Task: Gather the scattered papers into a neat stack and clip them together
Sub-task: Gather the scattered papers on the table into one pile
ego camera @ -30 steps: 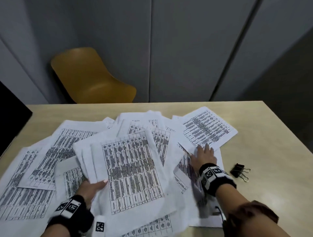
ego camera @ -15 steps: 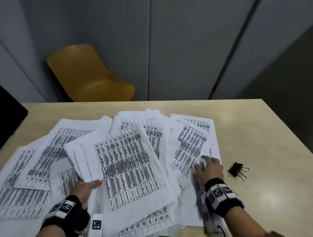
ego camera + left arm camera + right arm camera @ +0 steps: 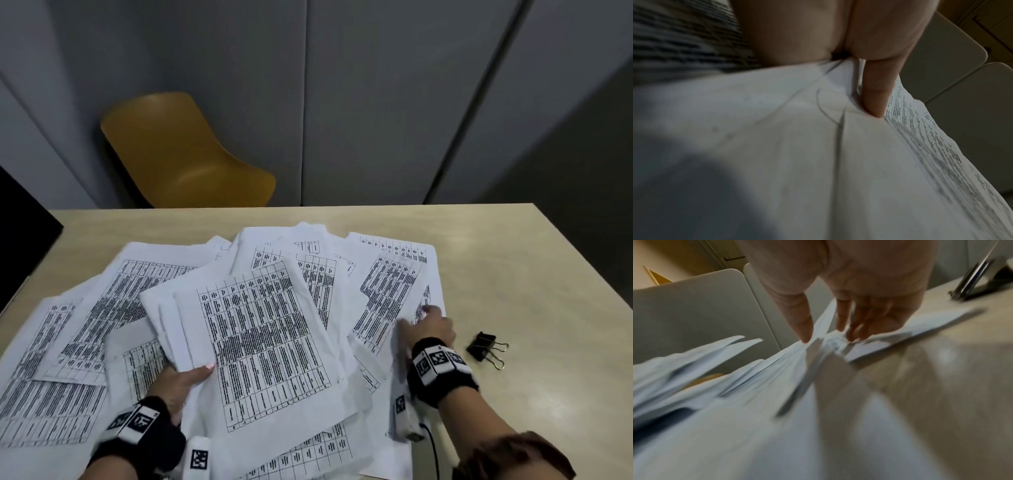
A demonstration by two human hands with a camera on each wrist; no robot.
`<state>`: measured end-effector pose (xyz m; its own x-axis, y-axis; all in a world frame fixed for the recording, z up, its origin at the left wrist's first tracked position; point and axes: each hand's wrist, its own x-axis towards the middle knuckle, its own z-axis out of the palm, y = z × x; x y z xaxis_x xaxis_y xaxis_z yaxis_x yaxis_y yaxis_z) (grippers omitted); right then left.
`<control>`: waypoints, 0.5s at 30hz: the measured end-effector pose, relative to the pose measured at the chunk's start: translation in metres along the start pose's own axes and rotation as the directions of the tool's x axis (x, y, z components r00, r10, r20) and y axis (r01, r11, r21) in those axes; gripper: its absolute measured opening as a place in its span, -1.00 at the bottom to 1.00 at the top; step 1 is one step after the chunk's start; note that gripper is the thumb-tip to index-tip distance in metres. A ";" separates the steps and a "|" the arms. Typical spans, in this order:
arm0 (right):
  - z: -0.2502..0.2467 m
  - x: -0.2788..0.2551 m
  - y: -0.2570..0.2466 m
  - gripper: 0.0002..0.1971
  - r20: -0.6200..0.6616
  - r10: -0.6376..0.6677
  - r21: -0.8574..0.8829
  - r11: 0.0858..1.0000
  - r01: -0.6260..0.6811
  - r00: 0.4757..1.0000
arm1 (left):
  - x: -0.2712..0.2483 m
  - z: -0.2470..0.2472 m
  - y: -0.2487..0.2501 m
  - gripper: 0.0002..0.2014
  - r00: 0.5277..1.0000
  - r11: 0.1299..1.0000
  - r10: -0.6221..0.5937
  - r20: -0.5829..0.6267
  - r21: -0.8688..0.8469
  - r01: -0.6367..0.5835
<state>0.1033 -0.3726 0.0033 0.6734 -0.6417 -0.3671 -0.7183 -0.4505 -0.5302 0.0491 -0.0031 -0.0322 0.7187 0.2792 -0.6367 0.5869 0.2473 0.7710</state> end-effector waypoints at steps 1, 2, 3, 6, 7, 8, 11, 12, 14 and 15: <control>-0.006 0.005 -0.002 -0.36 -0.044 0.012 -0.042 0.999 -0.013 0.999 | -0.003 0.001 0.002 -0.37 1.000 1.000 -0.007 0.008 0.010 0.007; -0.010 0.011 -0.003 -0.28 -0.054 0.036 -0.057 0.998 -0.040 0.998 | -0.003 0.001 0.003 -0.39 1.000 1.000 -0.011 0.011 0.019 0.011; -0.013 0.017 -0.004 -0.22 -0.042 0.064 -0.052 0.996 -0.066 0.997 | -0.004 0.002 0.005 -0.44 1.000 1.000 -0.014 0.022 0.025 0.014; -0.016 0.027 -0.006 -0.14 0.034 0.109 0.035 0.993 -0.110 0.993 | -0.004 0.001 0.006 -0.52 1.000 0.998 -0.016 0.022 0.062 0.014; -0.016 0.028 -0.006 -0.18 0.056 0.108 0.060 0.992 -0.112 0.993 | -0.004 0.001 0.006 -0.53 1.000 0.998 -0.010 0.025 0.067 0.009; -0.015 0.028 -0.005 -0.24 0.076 0.108 0.065 0.992 -0.113 0.991 | -0.004 0.001 0.006 -0.53 1.000 0.997 -0.010 0.020 0.072 0.009; -0.004 0.018 -0.004 -0.33 0.148 0.058 0.001 0.998 -0.058 0.987 | -0.003 0.000 0.006 -0.53 1.000 0.996 -0.021 0.015 0.084 0.020; 0.002 0.012 -0.006 -0.32 0.162 0.042 -0.037 0.999 -0.036 0.986 | -0.003 0.000 0.006 -0.54 1.000 0.996 -0.025 0.011 0.092 0.024; 0.012 -0.001 -0.011 -0.26 0.166 0.021 -0.165 0.986 0.007 0.986 | -0.003 -0.001 0.008 -0.59 0.999 0.994 -0.037 0.005 0.107 0.037; 0.018 -0.007 -0.014 -0.25 0.145 0.010 -0.212 0.977 0.021 0.989 | -0.003 -0.001 0.009 -0.61 0.999 0.993 -0.038 0.007 0.113 0.037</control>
<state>0.1120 -0.3511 -0.0002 0.6846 -0.5495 -0.4790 -0.7245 -0.5856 -0.3637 0.0519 -0.0009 -0.0238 0.6986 0.2634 -0.6653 0.6513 0.1511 0.7437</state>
